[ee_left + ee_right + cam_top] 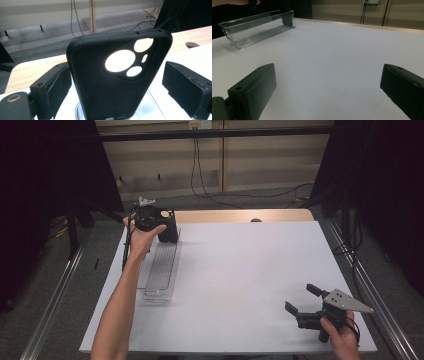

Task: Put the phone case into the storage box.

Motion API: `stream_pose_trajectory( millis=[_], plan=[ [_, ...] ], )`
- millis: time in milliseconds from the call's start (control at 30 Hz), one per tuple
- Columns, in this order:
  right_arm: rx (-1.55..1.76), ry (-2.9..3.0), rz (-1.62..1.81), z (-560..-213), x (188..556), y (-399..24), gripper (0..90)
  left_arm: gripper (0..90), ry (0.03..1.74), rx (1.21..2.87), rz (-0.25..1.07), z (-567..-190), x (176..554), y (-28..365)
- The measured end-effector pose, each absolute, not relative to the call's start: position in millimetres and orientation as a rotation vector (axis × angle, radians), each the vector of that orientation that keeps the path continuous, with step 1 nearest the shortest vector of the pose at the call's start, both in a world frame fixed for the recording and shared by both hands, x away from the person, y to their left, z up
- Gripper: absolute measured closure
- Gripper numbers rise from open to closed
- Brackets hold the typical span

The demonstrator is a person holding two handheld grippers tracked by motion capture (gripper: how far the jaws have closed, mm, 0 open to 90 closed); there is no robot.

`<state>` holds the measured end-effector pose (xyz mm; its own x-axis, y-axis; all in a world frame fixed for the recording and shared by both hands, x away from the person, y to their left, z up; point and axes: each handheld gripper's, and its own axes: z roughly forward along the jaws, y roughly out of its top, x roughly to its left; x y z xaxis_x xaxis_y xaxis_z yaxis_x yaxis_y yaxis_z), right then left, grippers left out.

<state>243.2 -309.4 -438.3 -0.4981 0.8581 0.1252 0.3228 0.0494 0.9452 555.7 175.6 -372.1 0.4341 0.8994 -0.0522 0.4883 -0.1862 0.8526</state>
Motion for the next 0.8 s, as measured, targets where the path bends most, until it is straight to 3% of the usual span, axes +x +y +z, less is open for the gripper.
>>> stream_pose_trajectory(
  millis=[800],
  plan=[
    [1.166, 1.842, 1.450, -438.3, 243.5, -310.7, 0.0, 4.0, 1.159, 1.783, 0.587, -367.8, 550.7, 189.3]
  ],
)
